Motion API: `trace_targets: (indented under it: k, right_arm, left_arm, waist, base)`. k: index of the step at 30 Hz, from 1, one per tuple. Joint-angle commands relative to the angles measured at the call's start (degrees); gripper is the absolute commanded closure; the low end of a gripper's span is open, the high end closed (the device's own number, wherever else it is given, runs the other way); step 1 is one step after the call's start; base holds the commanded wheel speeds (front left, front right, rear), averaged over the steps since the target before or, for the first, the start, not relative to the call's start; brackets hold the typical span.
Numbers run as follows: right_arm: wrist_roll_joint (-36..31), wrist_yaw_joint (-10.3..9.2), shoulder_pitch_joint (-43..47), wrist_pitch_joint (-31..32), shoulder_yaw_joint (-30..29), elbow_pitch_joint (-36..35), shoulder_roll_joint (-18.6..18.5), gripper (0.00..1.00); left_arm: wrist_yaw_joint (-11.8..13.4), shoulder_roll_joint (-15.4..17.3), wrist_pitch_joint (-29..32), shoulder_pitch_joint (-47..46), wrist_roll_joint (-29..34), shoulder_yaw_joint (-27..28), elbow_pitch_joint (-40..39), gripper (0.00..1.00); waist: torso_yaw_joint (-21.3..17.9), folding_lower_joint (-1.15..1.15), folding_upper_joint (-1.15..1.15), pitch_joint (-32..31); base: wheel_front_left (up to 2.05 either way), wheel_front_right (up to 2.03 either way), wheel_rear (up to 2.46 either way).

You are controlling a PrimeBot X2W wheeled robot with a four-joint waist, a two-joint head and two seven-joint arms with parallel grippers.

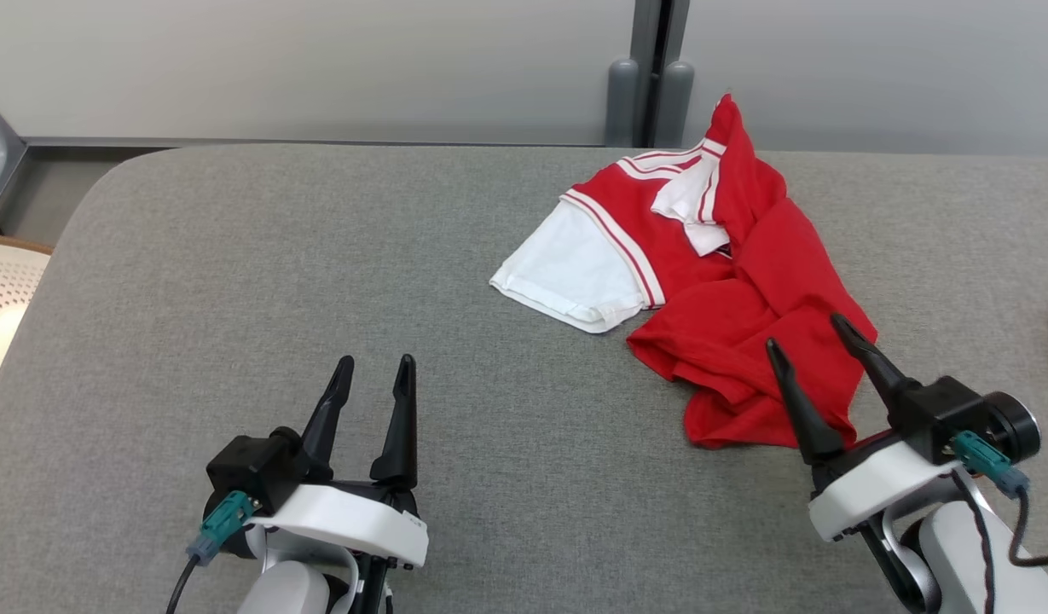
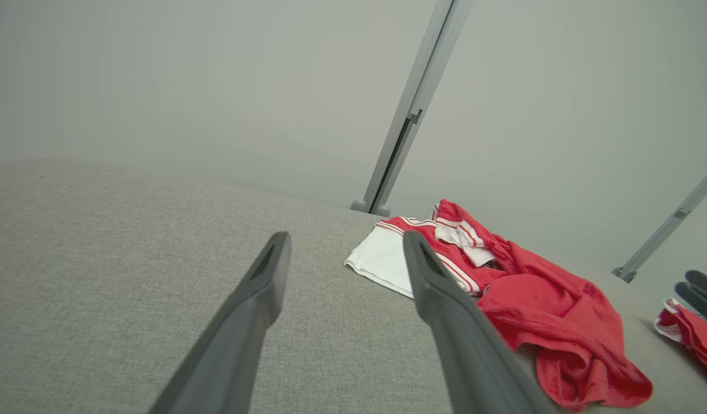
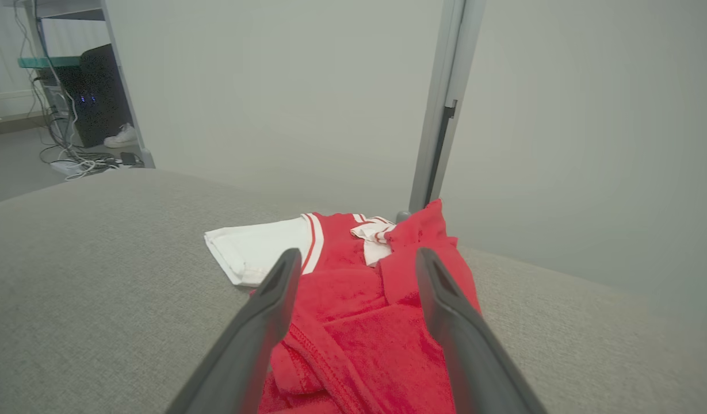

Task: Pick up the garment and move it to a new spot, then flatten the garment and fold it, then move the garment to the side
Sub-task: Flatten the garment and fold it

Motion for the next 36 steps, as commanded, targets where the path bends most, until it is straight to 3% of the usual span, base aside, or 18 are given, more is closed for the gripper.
trace_targets:
  k: [1, 11, 19, 20, 21, 28, 36]
  right_arm:
    - [-0.4, 0.0, -0.9, 0.6, 0.5, -0.3, -0.2, 0.0]
    - [-3.7, -0.01, -10.5, 12.3, 13.8, 6.5, -5.1, 0.0]
    - [-1.7, -0.01, -15.4, 13.6, 18.4, 14.5, -6.7, 0.0]
    - [-1.3, -0.01, -15.6, 13.7, 19.3, 15.2, -6.5, 0.93]
    - [-0.8, -0.01, -16.1, 13.6, 19.9, 15.8, -6.7, 1.0]
    - [2.4, -0.01, -17.2, 7.8, 16.5, 16.5, -5.6, 1.0]
    - [9.0, -0.01, -16.8, 5.9, 3.4, 11.6, -9.4, 1.0]
  left_arm:
    - [-0.1, 0.2, -0.1, -0.5, -0.3, -0.2, -0.2, 0.0]
    - [0.6, 0.2, -0.1, -2.3, -2.7, -3.8, 0.4, 0.0]
    - [1.5, 0.2, -0.1, -2.9, -3.5, -5.1, 0.2, 0.0]
    - [1.5, 0.2, -0.1, -2.9, -3.5, -5.1, 0.3, 0.0]
    - [1.6, 0.2, -0.1, -2.8, -3.5, -5.0, 0.3, 0.0]
    - [1.7, 0.2, -0.1, -2.1, -2.7, -4.0, 0.8, 0.0]
    - [1.2, 0.2, -0.1, -2.7, -1.8, -3.1, 0.9, 0.0]
  waist:
    - [0.8, 0.0, 0.0, 0.7]
    - [6.7, 0.0, 0.0, 4.3]
    - [9.7, 0.0, 0.0, 6.0]
    - [9.8, 0.0, 0.0, 6.1]
    - [9.8, 0.0, 0.0, 6.1]
    - [7.8, 0.0, 0.0, 5.1]
    - [2.8, 0.0, 0.0, 3.8]
  base:
    - [0.0, 0.0, 0.0]
    - [0.0, 0.0, 0.0]
    - [0.0, 0.0, 0.0]
    - [0.0, 0.0, 0.0]
    - [0.0, 0.0, 0.0]
    - [0.0, 0.0, 0.0]
    - [0.0, 0.0, 0.0]
